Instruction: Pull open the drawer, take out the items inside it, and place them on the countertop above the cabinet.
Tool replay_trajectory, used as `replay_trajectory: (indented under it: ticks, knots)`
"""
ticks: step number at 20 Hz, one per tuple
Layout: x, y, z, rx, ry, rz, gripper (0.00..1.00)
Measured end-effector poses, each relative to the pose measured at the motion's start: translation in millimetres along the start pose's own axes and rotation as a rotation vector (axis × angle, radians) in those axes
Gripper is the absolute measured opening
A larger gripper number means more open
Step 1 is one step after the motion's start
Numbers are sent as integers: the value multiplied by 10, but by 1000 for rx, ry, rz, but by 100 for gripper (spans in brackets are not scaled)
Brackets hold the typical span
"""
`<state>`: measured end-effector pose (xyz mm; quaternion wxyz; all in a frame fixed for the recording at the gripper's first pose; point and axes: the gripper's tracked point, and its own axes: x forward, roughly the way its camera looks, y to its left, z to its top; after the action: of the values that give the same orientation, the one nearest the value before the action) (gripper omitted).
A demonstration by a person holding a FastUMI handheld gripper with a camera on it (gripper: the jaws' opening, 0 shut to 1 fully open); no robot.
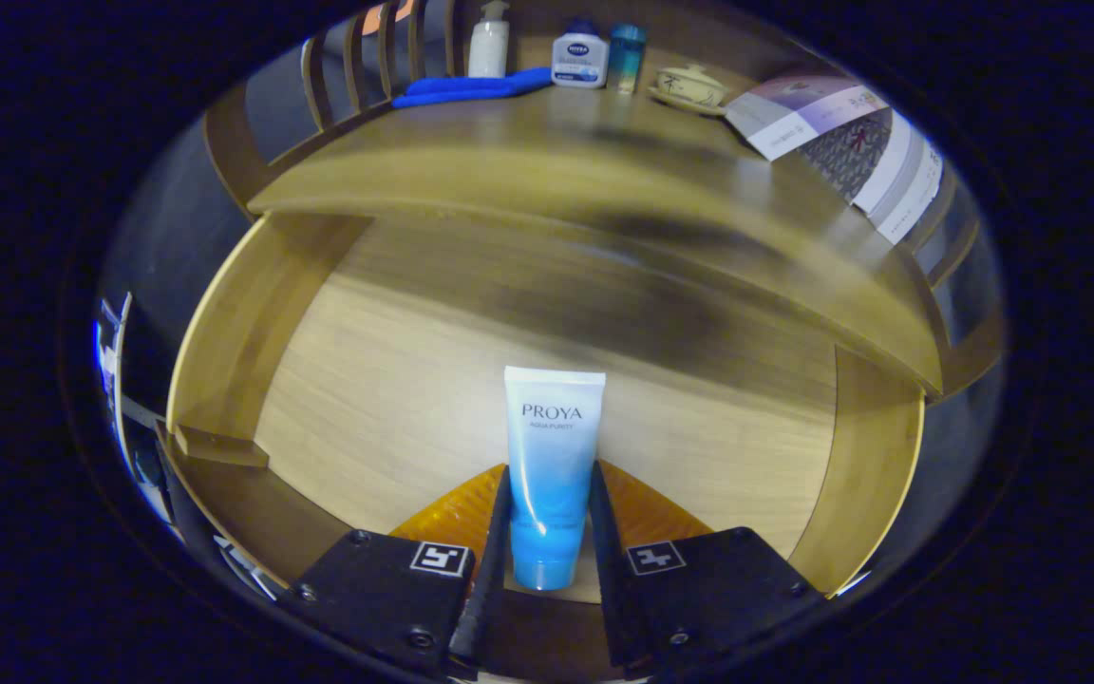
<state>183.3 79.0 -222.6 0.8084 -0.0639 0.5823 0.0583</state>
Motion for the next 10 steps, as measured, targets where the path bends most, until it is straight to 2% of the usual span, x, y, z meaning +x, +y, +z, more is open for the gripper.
replay_trajectory:
  ticks: [7, 10]
  knots:
    - [-541, 79, 282, -32, -86, 53, 47]
    - [-732, 49, 491, -39, -128, 43, 47]
